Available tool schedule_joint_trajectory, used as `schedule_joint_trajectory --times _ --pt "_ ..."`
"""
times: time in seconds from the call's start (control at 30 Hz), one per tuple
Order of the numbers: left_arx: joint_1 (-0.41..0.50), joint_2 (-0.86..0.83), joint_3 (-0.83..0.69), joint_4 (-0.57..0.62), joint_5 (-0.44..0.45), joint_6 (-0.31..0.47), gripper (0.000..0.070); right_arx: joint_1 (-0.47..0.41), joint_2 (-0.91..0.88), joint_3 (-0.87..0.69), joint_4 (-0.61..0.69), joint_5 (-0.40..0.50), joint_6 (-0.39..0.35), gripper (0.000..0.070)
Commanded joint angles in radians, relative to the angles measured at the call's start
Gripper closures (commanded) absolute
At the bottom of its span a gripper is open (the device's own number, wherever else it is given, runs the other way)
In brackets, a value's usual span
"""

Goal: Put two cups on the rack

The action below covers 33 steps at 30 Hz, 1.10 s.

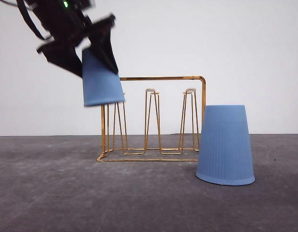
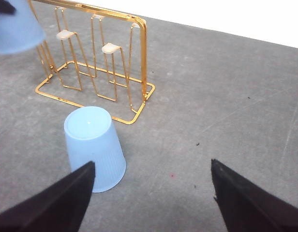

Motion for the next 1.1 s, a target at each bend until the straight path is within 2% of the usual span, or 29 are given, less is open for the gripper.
schedule_joint_trajectory --times 0.0,0.2,0.27,0.33,0.43,0.47,0.53,0.63,0.8,0.87,0.97,1.07 --pt "-0.006 0.043 0.022 0.016 -0.003 0.002 0.0411 0.004 0.003 0.011 0.011 0.002 0.011 0.0214" --pt "-0.006 0.138 0.022 0.035 -0.003 0.002 0.0406 0.004 0.003 0.011 0.011 0.002 0.011 0.0214" --pt "-0.006 0.161 0.022 0.034 -0.002 0.002 0.0376 0.004 0.003 0.011 0.011 0.002 0.01 0.0214" --pt "-0.006 0.177 0.022 0.032 -0.001 0.002 0.031 0.004 0.003 0.011 0.011 0.002 0.01 0.0214" --pt "-0.006 0.181 0.022 0.03 0.001 0.002 0.0158 0.004 0.003 0.011 0.011 0.002 0.011 0.0214" --pt "-0.006 0.18 0.024 0.028 0.002 0.002 0.0144 0.004 0.003 0.011 0.011 0.002 0.011 0.0214" --pt "-0.005 0.169 0.037 -0.01 0.002 0.002 0.0142 0.004 0.003 0.011 0.011 0.002 0.011 0.0214" --pt "-0.004 0.145 0.09 -0.16 0.003 0.002 0.0156 0.004 0.003 0.011 0.011 0.001 0.011 0.0214" --pt "-0.002 0.092 0.179 -0.439 0.033 0.005 0.0301 0.004 0.003 0.011 0.01 0.0 0.015 0.0214" --pt "-0.002 0.06 0.182 -0.512 0.071 0.005 0.0318 0.005 0.004 0.011 0.008 -0.014 0.031 0.0214" --pt "-0.002 0.01 0.167 -0.589 0.09 0.005 0.0317 0.005 0.024 0.011 0.006 -0.084 0.044 0.0214" --pt "-0.002 -0.061 0.101 -0.591 0.093 0.005 0.0317 0.005 0.067 0.011 0.004 -0.144 0.072 0.0214"
